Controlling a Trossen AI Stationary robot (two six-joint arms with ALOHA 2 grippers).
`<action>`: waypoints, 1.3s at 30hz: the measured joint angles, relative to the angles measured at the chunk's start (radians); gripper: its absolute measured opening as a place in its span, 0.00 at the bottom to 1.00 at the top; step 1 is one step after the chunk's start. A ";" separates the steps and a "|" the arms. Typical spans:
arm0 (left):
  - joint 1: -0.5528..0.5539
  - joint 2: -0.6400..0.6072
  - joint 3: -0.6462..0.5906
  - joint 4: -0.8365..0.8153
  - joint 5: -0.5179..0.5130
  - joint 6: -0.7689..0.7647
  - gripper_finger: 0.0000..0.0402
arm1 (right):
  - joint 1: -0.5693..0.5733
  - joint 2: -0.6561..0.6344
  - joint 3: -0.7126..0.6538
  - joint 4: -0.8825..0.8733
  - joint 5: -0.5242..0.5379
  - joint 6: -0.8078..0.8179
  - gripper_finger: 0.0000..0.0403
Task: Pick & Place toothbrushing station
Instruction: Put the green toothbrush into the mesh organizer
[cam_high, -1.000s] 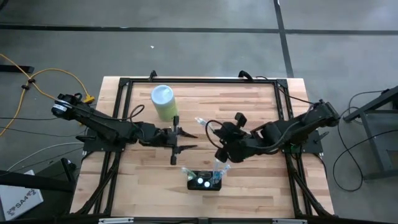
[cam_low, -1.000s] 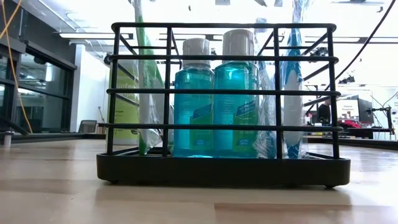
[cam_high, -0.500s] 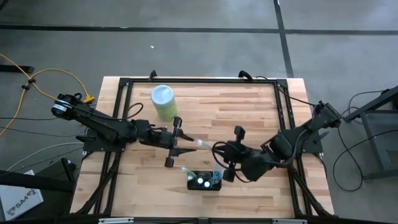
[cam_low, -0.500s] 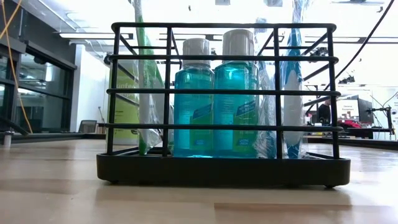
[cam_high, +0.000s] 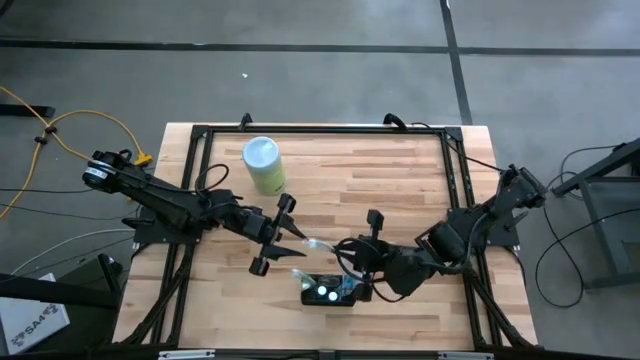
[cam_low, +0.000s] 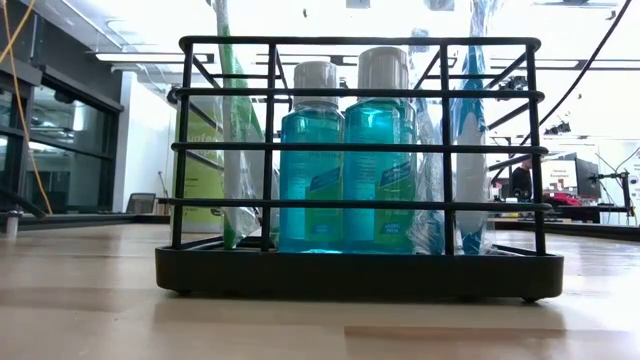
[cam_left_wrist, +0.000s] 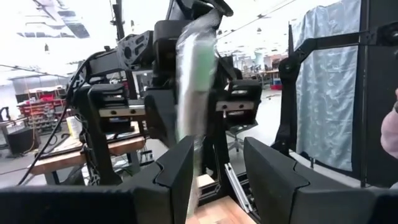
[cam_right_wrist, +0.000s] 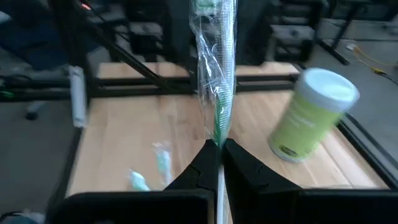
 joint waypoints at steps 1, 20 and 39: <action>0.000 0.000 0.000 0.001 0.000 0.000 0.34 | -0.004 0.005 0.000 0.023 -0.017 -0.015 0.01; 0.000 0.000 0.000 0.000 -0.007 0.009 0.34 | -0.078 0.068 0.000 0.132 -0.182 -0.070 0.01; 0.000 0.000 0.000 -0.050 -0.007 -0.050 0.34 | -0.071 0.076 0.000 0.110 -0.182 -0.024 0.01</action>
